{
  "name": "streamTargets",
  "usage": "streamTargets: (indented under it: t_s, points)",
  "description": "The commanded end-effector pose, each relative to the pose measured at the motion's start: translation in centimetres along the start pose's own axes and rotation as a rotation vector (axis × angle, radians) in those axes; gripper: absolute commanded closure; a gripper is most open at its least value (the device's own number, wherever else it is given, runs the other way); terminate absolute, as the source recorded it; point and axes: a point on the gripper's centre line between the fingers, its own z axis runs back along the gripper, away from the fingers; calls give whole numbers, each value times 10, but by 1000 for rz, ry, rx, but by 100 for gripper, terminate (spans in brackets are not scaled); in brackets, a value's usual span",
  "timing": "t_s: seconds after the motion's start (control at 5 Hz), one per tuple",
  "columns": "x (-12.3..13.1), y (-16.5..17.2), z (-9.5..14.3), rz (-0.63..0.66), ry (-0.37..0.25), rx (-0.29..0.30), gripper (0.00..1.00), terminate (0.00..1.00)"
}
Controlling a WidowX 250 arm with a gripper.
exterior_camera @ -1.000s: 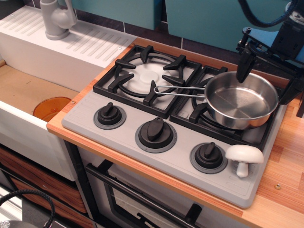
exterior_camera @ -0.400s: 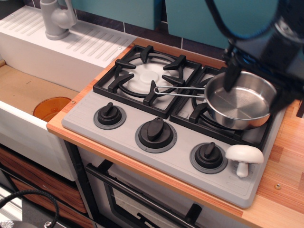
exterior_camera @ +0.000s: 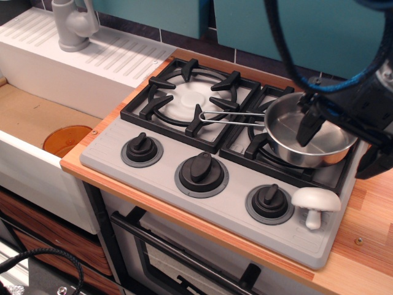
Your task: Put pot or pan on stove and put mushroom in pot or pan
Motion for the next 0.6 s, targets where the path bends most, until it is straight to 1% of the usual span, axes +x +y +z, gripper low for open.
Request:
streamTargets:
  t_s: [0.0,0.2,0.4]
  points:
    - [-4,-3,4,42,-97,-23,0,0]
    - [-11,-5,-6,42,-118,-20,0,0]
    - [-16,-11,-9,53,-124,-18,0,0]
